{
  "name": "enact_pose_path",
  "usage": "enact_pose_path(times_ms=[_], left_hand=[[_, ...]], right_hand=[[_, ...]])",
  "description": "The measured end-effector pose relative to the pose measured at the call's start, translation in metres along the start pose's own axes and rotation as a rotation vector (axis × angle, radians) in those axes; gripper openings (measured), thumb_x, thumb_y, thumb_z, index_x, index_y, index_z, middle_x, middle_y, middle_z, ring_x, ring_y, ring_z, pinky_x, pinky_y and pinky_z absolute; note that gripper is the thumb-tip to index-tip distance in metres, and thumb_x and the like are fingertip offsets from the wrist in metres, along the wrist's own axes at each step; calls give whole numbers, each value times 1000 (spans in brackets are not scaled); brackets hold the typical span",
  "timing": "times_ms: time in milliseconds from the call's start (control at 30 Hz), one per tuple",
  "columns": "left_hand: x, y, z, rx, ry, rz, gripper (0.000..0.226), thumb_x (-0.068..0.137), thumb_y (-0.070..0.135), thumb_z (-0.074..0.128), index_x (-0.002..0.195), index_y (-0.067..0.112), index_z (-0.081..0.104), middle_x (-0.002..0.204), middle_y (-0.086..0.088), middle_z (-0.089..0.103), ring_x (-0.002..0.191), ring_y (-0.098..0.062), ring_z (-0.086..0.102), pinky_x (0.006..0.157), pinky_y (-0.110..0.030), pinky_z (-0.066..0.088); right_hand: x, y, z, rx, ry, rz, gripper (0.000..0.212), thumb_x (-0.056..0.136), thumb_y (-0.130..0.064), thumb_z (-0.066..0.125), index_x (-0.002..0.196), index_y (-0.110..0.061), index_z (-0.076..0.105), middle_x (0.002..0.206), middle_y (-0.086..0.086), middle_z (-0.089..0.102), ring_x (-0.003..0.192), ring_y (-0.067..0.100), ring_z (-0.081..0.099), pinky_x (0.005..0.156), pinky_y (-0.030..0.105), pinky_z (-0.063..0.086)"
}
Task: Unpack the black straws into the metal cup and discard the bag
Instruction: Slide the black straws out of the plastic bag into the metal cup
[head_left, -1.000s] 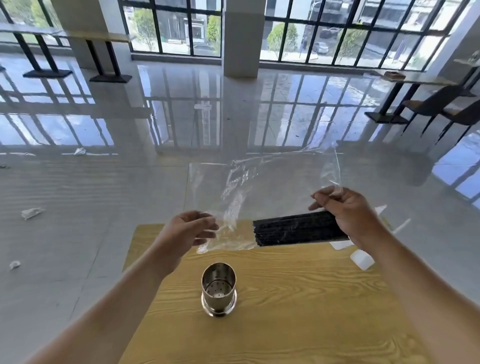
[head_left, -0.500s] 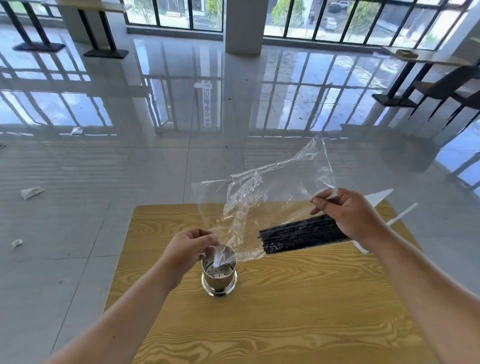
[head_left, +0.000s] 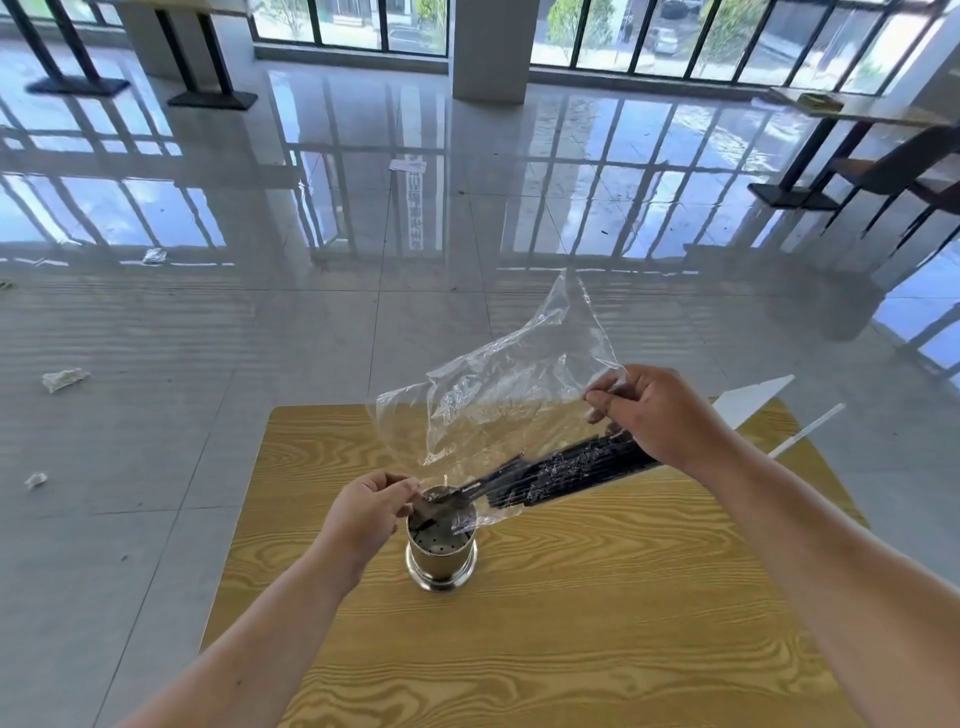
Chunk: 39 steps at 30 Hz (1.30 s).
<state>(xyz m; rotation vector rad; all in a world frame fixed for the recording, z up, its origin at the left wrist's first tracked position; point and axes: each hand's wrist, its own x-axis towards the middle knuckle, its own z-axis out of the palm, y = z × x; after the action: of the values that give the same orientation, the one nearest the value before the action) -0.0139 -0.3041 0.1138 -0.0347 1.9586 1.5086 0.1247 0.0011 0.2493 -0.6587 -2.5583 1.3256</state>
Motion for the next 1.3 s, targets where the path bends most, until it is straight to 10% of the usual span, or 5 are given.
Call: enact_pose_path(times_ms=[267,1300], left_hand=[[4,-16,-3,-7,13,-89,18,103,29,66,101,14,77,95,-2,83,100,-27,75,82,-38,53],[-5,31,24,23,-83,4,26,96,40,75,108,17,74,102,-1,81,91,-18,75,77,-34,56]], right_hand=[[9,-16,12,-82,-37,-29,17,100,-22,74,86,-30,76,80,-8,81,63,9,72,54,16,51],[-5,-39,-98,59,116,21,9,100,-13,73,94,-15,79,84,5,83,61,16,72,56,27,57]])
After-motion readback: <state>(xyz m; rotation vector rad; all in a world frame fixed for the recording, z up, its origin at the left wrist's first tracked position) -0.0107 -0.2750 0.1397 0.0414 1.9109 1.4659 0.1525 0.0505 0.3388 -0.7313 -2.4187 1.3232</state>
